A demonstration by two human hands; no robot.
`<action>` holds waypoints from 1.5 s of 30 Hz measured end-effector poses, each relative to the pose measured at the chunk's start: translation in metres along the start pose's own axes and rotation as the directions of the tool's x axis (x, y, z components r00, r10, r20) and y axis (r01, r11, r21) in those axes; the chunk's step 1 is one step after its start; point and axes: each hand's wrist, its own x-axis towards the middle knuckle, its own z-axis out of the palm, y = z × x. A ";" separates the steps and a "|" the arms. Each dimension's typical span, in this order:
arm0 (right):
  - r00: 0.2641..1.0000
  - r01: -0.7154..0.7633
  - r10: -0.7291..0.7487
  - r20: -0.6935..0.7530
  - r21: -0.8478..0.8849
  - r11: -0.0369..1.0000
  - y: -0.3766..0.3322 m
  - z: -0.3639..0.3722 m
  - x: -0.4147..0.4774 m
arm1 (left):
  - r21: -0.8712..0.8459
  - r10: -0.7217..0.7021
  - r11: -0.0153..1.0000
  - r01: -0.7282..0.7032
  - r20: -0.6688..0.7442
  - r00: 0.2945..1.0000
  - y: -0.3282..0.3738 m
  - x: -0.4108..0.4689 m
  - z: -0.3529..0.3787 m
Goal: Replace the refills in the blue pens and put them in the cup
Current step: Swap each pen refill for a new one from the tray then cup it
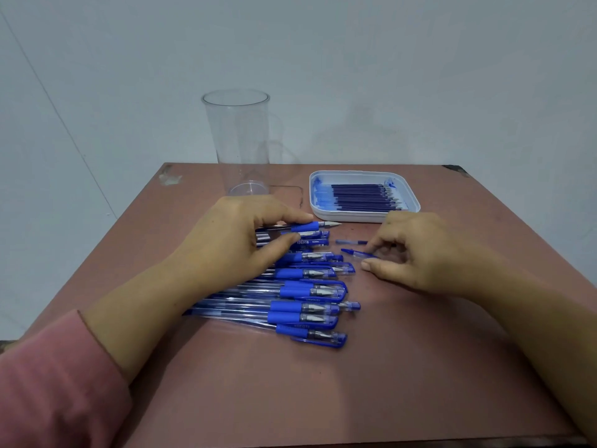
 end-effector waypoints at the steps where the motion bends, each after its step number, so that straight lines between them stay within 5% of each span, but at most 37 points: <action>1: 1.000 -0.008 0.008 0.009 -0.005 1.000 -0.001 0.001 0.001 | 0.000 0.007 1.000 -0.007 -0.001 1.000 -0.001 0.000 0.000; 4: 0.998 -0.066 0.065 0.018 0.022 0.998 -0.003 0.003 0.003 | -0.003 0.008 1.000 -0.008 -0.014 1.000 -0.002 0.001 0.000; 8: 0.965 -0.113 0.152 -0.214 0.182 0.977 -0.005 -0.004 0.002 | -0.019 0.001 1.000 -0.001 -0.016 1.000 -0.003 0.001 0.000; 18: 0.943 0.156 -0.091 -0.321 0.183 0.971 -0.017 0.000 0.004 | -0.066 -0.024 0.998 0.022 -0.030 0.999 0.002 0.001 0.002; 32: 0.875 0.238 -0.111 -0.472 0.220 0.946 -0.036 0.018 0.011 | -0.065 0.019 0.998 -0.025 -0.098 0.995 0.012 -0.001 0.008; 36: 0.890 0.213 -0.068 -0.451 0.281 0.936 -0.041 0.015 0.011 | -0.014 0.026 1.000 -0.028 -0.104 0.994 0.016 -0.001 0.005; 39: 0.946 0.099 0.081 -0.314 0.518 0.849 -0.043 0.011 0.012 | 0.097 0.021 0.995 -0.018 -0.030 0.999 0.018 -0.005 -0.002; 45: 0.940 0.040 0.221 -0.260 0.727 0.686 -0.030 -0.010 0.021 | 0.365 -0.280 0.910 0.195 0.197 0.940 0.023 -0.040 -0.014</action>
